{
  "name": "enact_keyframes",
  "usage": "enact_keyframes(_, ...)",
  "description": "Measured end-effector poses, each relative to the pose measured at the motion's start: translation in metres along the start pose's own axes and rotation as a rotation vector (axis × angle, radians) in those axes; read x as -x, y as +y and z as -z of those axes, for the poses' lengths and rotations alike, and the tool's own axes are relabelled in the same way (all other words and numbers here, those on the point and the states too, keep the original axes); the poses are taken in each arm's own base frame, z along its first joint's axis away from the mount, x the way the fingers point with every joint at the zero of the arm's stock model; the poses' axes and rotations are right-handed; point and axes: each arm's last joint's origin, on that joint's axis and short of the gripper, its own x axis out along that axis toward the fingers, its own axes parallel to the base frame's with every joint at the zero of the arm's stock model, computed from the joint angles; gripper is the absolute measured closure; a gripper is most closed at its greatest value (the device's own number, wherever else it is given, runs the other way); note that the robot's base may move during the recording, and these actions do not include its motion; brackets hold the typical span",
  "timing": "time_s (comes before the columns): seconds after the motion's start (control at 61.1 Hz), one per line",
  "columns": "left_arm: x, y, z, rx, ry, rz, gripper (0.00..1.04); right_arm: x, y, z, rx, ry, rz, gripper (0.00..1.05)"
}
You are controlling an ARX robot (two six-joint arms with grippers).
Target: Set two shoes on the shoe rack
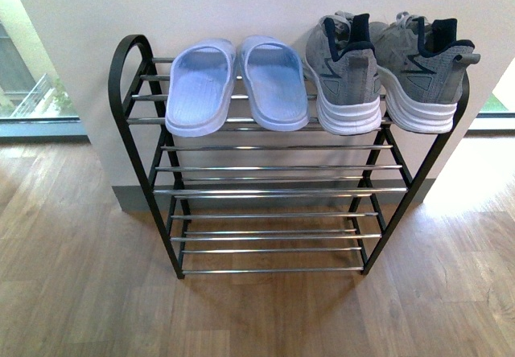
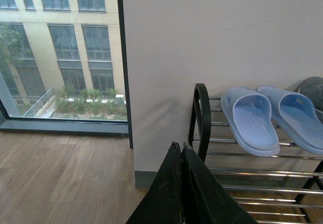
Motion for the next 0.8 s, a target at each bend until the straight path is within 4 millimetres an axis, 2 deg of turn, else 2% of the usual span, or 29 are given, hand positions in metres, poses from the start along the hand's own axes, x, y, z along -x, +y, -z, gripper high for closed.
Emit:
enact_keyframes(0.688, 0.018, 0.0, -0.001, 0.0, -0.004, 0.0, 1.03, 0.0, 0.0, 0.0, 0.0, 0.0, 0.0, 0.09)
enact_keyframes(0.802, 0.028, 0.0, 0.003, 0.0, 0.019, 0.0, 1.03, 0.0, 0.0, 0.0, 0.0, 0.0, 0.0, 0.09)
